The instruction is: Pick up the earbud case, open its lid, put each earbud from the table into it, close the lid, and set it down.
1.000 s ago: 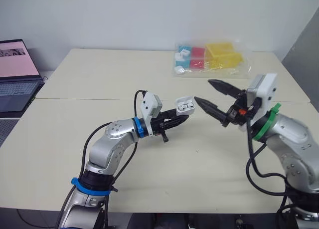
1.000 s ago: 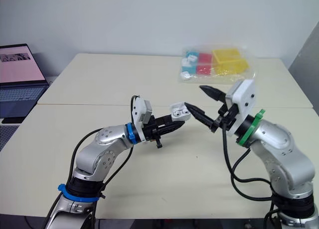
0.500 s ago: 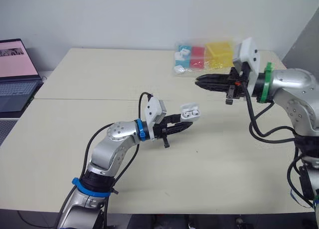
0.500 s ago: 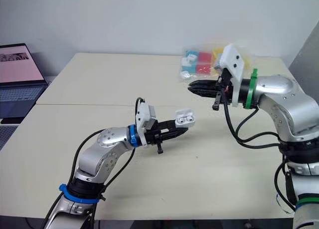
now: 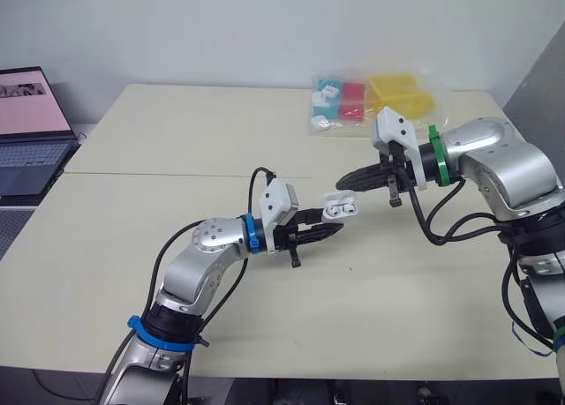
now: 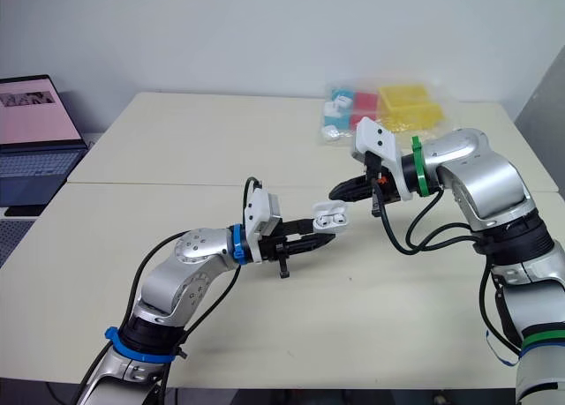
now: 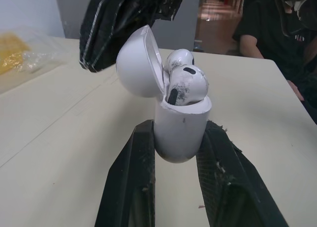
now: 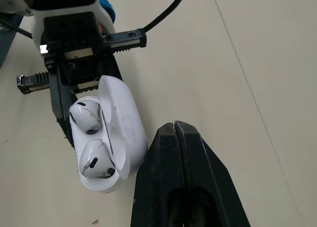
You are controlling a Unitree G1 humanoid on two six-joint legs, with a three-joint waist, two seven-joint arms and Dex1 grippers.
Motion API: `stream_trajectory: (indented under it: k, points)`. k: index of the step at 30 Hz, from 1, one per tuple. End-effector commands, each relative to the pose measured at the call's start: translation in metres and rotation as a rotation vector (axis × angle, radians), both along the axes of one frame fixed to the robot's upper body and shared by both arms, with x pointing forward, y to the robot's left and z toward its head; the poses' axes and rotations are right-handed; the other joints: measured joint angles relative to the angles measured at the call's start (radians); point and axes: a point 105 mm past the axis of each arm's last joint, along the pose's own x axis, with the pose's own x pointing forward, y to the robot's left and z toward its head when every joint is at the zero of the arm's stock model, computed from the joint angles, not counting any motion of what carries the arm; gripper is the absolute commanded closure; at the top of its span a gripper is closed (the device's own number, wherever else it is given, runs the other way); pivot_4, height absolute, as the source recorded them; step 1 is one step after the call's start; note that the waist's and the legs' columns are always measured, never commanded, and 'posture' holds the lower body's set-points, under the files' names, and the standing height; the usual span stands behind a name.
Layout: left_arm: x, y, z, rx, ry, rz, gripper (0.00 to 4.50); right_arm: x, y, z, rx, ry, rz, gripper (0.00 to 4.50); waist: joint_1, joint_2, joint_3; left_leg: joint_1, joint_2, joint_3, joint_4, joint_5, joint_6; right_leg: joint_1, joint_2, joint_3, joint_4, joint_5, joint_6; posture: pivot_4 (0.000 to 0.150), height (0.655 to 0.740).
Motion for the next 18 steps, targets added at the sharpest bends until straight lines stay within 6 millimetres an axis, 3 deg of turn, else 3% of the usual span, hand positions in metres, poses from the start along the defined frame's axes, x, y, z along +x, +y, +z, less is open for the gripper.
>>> stream_trajectory:
  k: [1,10,18]
  points:
    - [-0.004,-0.002,0.011,-0.015,-0.052,-0.015,3.72,-0.012,0.002,0.016,0.013,-0.024,0.070,4.50,0.000,0.000,0.000,0.000,0.000,0.000,0.000,0.000,0.000,0.000,0.000,0.000,0.000,0.000,0.000,0.150,0.7400]
    - [0.001,-0.002,0.017,-0.034,-0.038,0.014,3.72,-0.035,0.004,0.013,0.012,-0.022,0.140,4.50,0.000,0.000,0.000,0.000,0.000,0.000,0.000,0.000,0.000,0.000,0.000,0.000,0.000,0.000,0.000,0.150,0.7400]
    - [0.002,-0.002,0.022,-0.073,-0.010,0.027,3.72,-0.032,0.004,-0.002,0.001,-0.066,0.093,4.50,0.000,0.000,0.000,0.000,0.000,0.000,0.000,0.000,0.000,0.000,0.000,0.000,0.001,0.000,0.000,0.150,0.7400]
